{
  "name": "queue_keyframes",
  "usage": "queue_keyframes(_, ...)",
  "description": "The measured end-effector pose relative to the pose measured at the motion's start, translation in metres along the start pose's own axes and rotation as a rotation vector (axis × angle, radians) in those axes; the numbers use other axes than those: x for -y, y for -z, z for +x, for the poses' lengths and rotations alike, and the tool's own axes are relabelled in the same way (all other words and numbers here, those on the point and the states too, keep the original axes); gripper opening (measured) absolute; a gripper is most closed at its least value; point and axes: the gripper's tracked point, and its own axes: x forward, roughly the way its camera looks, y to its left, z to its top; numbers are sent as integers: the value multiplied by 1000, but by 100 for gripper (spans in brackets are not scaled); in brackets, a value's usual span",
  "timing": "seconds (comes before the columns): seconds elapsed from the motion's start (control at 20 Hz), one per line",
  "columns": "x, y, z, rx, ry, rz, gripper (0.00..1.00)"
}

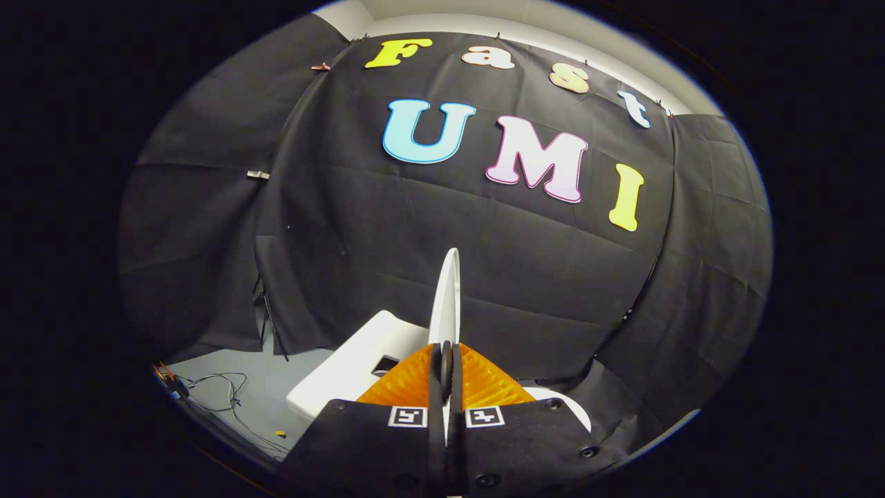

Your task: Open the toilet lid.

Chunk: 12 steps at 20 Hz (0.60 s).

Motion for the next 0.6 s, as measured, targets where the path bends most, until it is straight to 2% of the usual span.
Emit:
queue_keyframes(0.45, -17, 0, 3, 2, -16, -34, 6)
queue_keyframes(0.6, -18, 0, -2, -2, -45, -17, 13)
